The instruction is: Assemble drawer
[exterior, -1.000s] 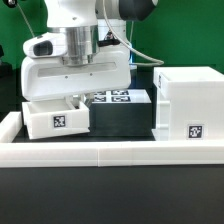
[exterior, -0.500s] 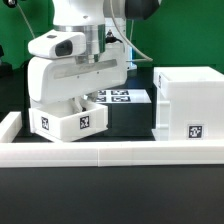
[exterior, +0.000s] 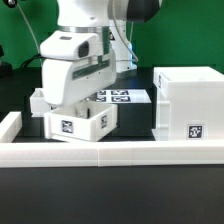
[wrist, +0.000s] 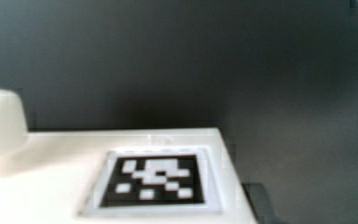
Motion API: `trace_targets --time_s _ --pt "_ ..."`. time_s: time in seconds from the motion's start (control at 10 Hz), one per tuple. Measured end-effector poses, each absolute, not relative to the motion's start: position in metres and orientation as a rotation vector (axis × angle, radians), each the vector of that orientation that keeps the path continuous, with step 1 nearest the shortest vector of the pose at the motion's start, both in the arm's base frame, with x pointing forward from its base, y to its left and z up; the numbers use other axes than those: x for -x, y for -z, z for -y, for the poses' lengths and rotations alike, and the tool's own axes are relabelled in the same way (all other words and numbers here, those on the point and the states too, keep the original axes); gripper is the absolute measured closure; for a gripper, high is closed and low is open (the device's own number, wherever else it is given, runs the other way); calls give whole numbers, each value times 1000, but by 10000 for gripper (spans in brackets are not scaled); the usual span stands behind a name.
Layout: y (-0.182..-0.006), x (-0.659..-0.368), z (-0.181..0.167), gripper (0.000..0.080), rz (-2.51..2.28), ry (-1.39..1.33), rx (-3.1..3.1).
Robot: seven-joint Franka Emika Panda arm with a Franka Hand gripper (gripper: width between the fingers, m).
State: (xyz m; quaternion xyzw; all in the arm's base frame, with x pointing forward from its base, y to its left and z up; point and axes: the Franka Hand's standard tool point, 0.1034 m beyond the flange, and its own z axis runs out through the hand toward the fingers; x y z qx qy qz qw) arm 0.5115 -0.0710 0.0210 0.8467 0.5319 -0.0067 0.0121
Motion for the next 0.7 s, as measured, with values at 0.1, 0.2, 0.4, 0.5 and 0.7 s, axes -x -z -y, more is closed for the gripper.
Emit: trace_targets --time_s 0.1,0.2,0.4,0.5,0.7 --pt "-22 -514 67 757 -1753 35 -2575" --pt "-23 -517 62 757 -1813 53 -2535" --pt "-23 -519 62 757 -1979 70 -2402" --pt "-22 -518 63 757 -1940 70 -2433" --pt "-22 -518 62 757 -1942 70 -2432"
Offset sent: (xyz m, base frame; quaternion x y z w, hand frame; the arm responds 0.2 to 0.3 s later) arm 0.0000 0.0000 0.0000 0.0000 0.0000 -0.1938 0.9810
